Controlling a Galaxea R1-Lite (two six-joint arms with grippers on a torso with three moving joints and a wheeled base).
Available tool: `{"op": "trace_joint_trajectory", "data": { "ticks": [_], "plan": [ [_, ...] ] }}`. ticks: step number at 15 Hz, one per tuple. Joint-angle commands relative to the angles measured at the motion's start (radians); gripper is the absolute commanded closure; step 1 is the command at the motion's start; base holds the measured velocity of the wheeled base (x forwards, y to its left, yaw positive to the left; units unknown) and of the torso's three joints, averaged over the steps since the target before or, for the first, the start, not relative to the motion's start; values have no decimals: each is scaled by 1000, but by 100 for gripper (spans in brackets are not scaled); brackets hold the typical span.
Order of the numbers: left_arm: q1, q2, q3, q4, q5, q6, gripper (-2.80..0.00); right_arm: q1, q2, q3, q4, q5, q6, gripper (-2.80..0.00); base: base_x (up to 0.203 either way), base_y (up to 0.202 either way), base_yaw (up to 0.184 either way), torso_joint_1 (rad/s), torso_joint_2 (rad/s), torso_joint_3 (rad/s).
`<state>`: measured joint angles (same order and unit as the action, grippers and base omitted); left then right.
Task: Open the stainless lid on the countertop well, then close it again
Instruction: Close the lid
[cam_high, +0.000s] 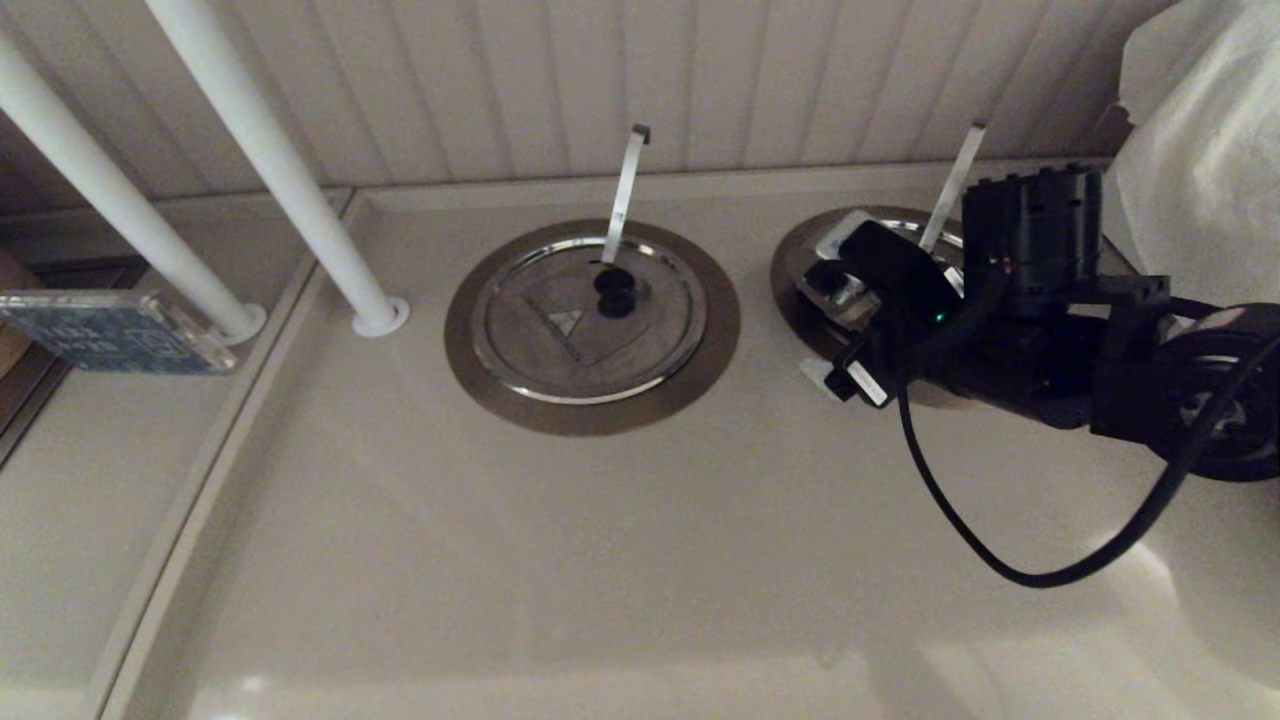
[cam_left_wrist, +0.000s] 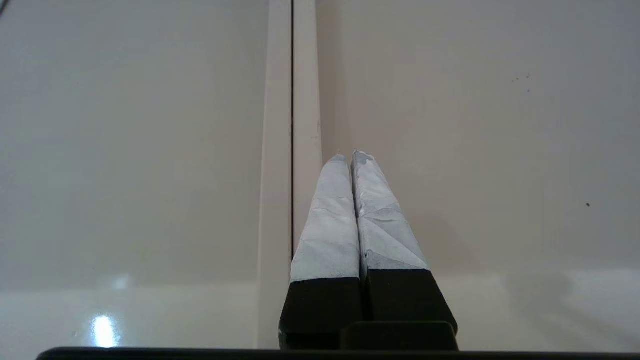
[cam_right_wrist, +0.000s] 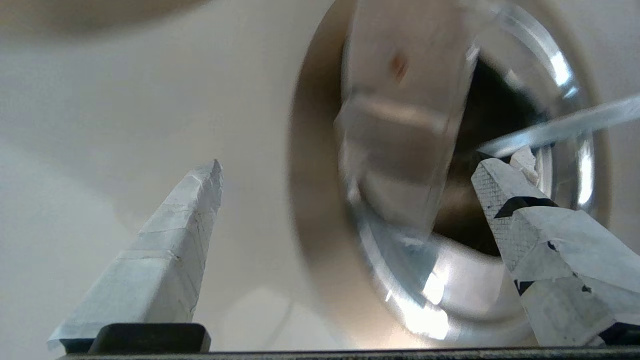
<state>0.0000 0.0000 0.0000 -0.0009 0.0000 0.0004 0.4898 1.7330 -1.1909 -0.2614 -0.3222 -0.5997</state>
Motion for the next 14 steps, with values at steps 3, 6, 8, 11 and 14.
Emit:
{"op": "trace_joint_trajectory", "data": {
  "ticks": [3, 6, 8, 11, 14],
  "plan": [
    [0, -2, 0, -1, 0, 0, 0, -23, 82, -83, -32, -7, -19, -280, 0, 0, 0, 0, 0, 0],
    [0, -1, 0, -1, 0, 1, 0, -48, 92, -88, -35, -20, -28, -280, 0, 0, 0, 0, 0, 0],
    [0, 0, 0, -1, 0, 0, 0, -69, 95, -88, -44, -18, -46, -280, 0, 0, 0, 0, 0, 0],
    [0, 0, 0, -1, 0, 1, 0, -89, 99, -93, -77, -18, -61, -280, 0, 0, 0, 0, 0, 0],
    [0, -2, 0, -1, 0, 0, 0, -96, 91, -98, -79, -18, -62, -280, 0, 0, 0, 0, 0, 0]
  ]
}}
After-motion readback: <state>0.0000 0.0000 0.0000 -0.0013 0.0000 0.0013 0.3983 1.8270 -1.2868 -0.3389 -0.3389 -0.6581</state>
